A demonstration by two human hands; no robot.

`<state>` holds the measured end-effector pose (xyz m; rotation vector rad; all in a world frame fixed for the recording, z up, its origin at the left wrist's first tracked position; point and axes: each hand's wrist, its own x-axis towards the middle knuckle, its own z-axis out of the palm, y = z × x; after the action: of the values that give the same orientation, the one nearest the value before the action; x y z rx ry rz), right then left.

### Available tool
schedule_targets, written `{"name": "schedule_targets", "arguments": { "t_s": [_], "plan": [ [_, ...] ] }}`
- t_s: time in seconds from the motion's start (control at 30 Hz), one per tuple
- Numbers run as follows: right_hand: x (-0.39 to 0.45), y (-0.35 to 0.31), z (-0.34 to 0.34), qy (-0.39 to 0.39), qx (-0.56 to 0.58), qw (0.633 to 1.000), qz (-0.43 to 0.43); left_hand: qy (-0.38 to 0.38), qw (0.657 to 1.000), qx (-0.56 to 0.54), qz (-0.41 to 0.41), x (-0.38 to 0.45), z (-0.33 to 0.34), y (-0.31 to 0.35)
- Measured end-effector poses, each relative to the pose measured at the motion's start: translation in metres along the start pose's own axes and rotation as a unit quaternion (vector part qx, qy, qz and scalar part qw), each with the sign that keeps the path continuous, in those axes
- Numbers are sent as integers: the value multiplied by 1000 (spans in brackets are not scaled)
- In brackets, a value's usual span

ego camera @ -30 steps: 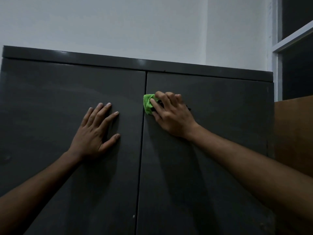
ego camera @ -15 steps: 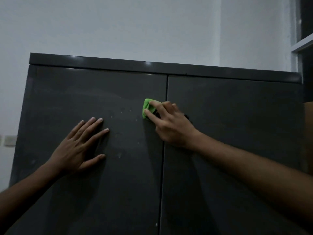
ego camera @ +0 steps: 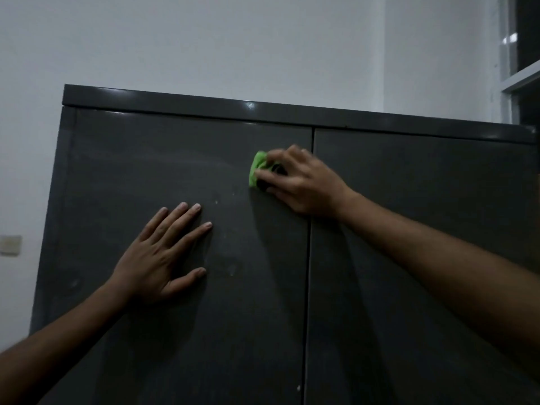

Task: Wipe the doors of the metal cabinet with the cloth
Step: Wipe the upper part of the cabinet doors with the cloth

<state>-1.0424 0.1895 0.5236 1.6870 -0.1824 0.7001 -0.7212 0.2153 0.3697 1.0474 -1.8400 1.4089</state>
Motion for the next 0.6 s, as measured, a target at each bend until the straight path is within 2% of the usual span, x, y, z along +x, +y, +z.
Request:
{"name": "schedule_targets", "arguments": {
  "t_s": [0.03, 0.1, 0.13, 0.17, 0.23, 0.27, 0.3, 0.33, 0.37, 0.4, 0.43, 0.47, 0.5, 0.53, 0.6],
  "plan": [
    [8, 7, 0, 25, -2, 997, 78, 3, 1000, -2, 1, 0, 0, 0],
    [21, -2, 3, 62, 9, 964, 257, 6, 1000, -8, 4, 0, 0, -1],
    [25, -18, 9, 67, 8, 950, 303, 7, 1000, -11, 5, -1, 0, -1],
    [26, -37, 15, 65, 12, 953, 294, 7, 1000, -16, 6, -1, 0, -2],
    [21, -68, 24, 29, 24, 991, 131, 6, 1000, -26, 6, -1, -1, -2],
    [18, -71, 23, 3, 24, 999, 49, 6, 999, -33, 5, -2, -1, -2],
    [21, -65, 20, -3, 21, 1000, 8, 9, 999, -43, 1, -3, -2, -2],
    [25, -55, 17, 0, 11, 1000, 17, 17, 998, -56, -7, -3, -2, -2],
    [32, -45, 16, 17, -1, 997, 72, 29, 997, -71, -20, -5, -2, -1],
    [39, -37, 16, 45, -10, 984, 171, 45, 994, -88, -37, -7, -3, -1],
    [46, -36, 16, 72, -11, 956, 283, 62, 991, -103, -55, -10, -3, 0],
    [52, -41, 19, 89, -14, 929, 359, 75, 988, -112, -72, -15, -4, 0],
    [57, -52, 25, 91, -15, 918, 385, 82, 986, -114, -87, -21, -4, -2],
    [61, -64, 31, 82, -13, 931, 357, 83, 985, -112, -100, -28, -5, -5],
    [57, -84, 38, 44, 9, 985, 166, 75, 984, -102, -127, -42, -5, -15]
  ]
}}
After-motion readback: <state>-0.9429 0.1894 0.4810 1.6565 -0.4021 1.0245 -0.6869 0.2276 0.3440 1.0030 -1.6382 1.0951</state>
